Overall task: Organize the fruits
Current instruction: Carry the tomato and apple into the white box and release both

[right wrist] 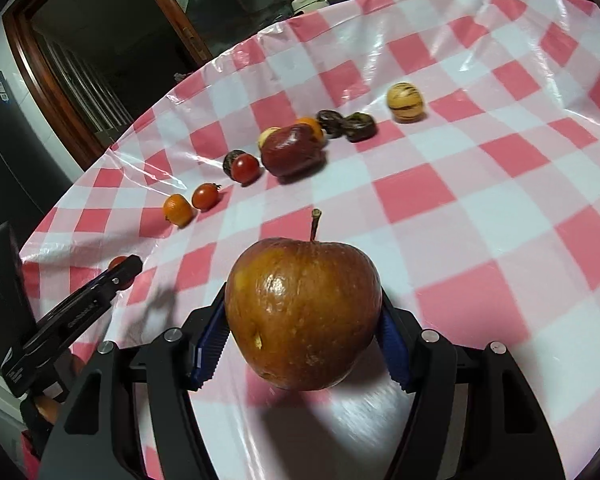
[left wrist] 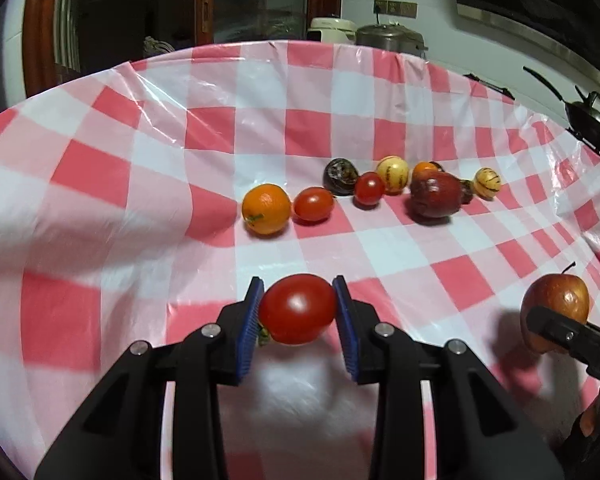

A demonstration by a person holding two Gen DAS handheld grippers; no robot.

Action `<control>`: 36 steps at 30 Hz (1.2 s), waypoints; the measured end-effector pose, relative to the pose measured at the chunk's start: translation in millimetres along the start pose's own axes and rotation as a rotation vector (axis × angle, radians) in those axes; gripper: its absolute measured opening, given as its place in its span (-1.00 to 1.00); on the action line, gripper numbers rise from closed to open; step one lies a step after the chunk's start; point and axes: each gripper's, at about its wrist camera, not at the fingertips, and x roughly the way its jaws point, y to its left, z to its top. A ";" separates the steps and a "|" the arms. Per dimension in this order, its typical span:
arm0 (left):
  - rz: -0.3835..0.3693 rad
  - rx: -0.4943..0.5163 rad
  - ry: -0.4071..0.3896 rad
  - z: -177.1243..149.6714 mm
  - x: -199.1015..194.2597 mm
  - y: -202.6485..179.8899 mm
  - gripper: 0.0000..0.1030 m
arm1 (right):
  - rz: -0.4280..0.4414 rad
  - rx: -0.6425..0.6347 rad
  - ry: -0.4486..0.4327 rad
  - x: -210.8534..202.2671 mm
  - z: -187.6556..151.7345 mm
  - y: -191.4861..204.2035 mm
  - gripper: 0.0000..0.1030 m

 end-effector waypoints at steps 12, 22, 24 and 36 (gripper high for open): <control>-0.069 -0.012 -0.034 -50.6 -58.8 -55.4 -0.31 | -0.044 -0.022 -0.008 -59.1 -32.2 -33.3 0.27; -0.114 0.088 -0.065 -73.6 -100.1 -128.8 -0.31 | -0.099 -0.023 -0.077 -119.4 -46.7 -69.7 0.27; -0.113 0.129 -0.062 -78.5 -105.5 -146.7 -0.31 | -0.107 -0.020 -0.094 -132.4 -49.5 -78.6 0.27; -0.144 0.247 -0.029 -97.0 -116.8 -202.6 -0.31 | -0.113 0.016 -0.135 -172.7 -63.1 -121.5 0.27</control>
